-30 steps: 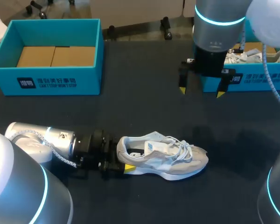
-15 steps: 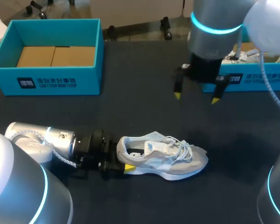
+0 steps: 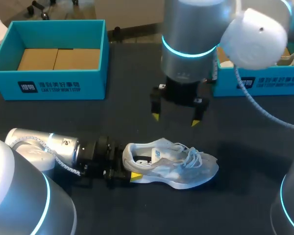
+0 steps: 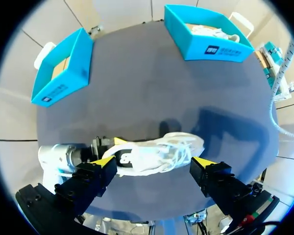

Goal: Take the shoe out of the shoebox, open the shoe tongue, remove and reinsert the insole, then place the shoe into the shoebox

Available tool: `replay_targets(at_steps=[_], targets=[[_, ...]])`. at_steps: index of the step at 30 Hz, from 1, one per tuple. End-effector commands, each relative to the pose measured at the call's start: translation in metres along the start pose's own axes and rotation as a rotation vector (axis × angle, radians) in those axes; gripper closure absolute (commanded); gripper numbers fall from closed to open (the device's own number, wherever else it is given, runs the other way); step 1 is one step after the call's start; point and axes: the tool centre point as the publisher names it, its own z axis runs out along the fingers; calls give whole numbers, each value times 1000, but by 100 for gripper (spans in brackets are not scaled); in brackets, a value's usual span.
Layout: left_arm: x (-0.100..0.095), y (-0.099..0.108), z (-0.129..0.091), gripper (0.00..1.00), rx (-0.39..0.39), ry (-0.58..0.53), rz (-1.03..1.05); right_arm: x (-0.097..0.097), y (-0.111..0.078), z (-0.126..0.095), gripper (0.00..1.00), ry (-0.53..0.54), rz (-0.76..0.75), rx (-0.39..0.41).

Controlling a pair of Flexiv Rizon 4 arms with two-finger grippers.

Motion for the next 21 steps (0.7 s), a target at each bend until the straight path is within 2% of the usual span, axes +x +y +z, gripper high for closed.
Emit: replay_targets(at_steps=[1, 15, 21], targets=[[1, -1, -1, 100, -2, -2, -1, 18, -16, 25, 0, 12, 21, 26], [1, -1, -1, 100, -2, -2, -1, 19, -20, 29, 0, 26, 13, 30], [1, -1, -1, 100, -2, -2, -1, 36, -29, 41, 0, -116, 27, 48]])
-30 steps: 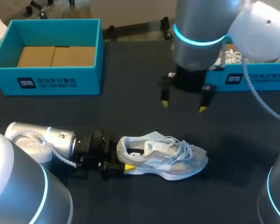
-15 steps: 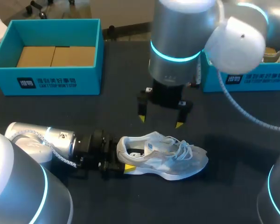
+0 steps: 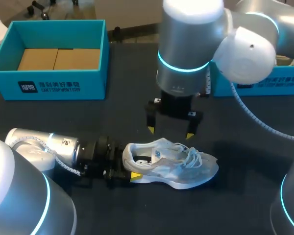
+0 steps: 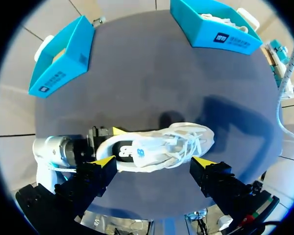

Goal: Take the shoe out of the shoebox, open the shoe tongue, remove and reinsert the insole, then place the shoe into the shoebox

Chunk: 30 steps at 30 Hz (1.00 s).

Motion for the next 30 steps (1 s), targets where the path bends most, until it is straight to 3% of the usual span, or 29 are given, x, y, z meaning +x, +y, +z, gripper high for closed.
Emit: replay_targets(at_steps=[1, 22, 30], targets=[[1, -1, -1, 100, -2, -2, -1, 34, -10, 10, 0, -130, 49, -6], [1, -1, -1, 100, -2, -2, -1, 57, -39, 36, 0, -203, 67, -7], [1, -1, -1, 100, -2, -2, -1, 61, -41, 48, 0, -235, 86, 2]])
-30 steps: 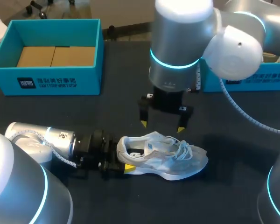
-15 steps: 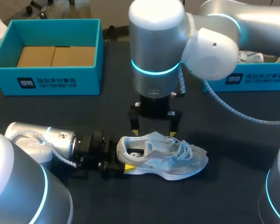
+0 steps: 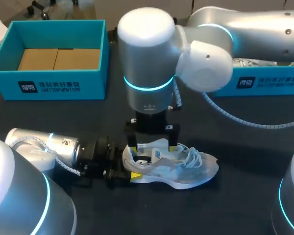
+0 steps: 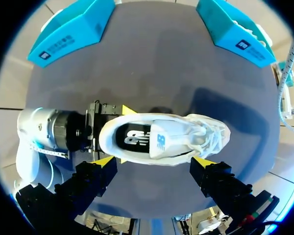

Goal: Take the shoe out of the shoebox, open the shoe tongue, remove and reinsert the insole, then place the shoe into the shoebox

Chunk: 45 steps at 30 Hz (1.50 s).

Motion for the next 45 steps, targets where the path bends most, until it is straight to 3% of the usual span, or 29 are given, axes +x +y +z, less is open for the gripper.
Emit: replay_targets(at_steps=[1, 24, 45], targets=[[1, -1, -1, 100, -2, -2, -1, 23, -6, 8, 0, -160, 262, -15], [1, -1, -1, 100, -2, -2, -1, -2, 1, 29, 0, -386, 448, -78], [1, -1, -1, 100, -2, -2, -1, -28, 16, 52, 0, -464, 630, -143]])
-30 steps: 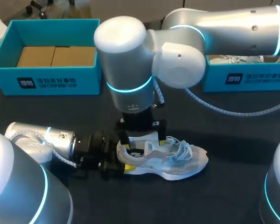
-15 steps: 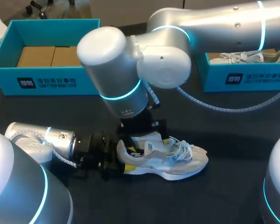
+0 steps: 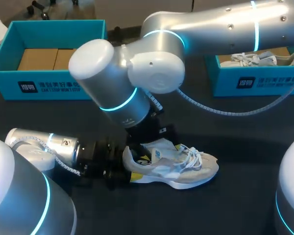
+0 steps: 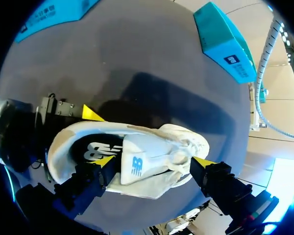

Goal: Take the shoe out of the shoebox, open the shoe tongue, remove and reinsert the insole, then place the shoe into the shoebox

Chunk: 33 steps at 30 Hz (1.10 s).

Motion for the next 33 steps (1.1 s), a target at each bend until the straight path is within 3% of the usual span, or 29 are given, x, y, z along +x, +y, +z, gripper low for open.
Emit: replay_targets(at_steps=[1, 13, 21, 33], targets=[[1, -1, -1, 100, -2, -2, -1, 7, -1, 4, 0, -101, 743, -2], [1, -1, -1, 100, -2, -2, -1, 6, -8, 6, 0, -121, 820, -15], [1, -1, -1, 100, -2, -2, -1, -8, -15, 7, 0, -118, 866, -22], [1, -1, -1, 100, -2, -2, -1, -32, -6, 6, 0, -88, 904, -18]])
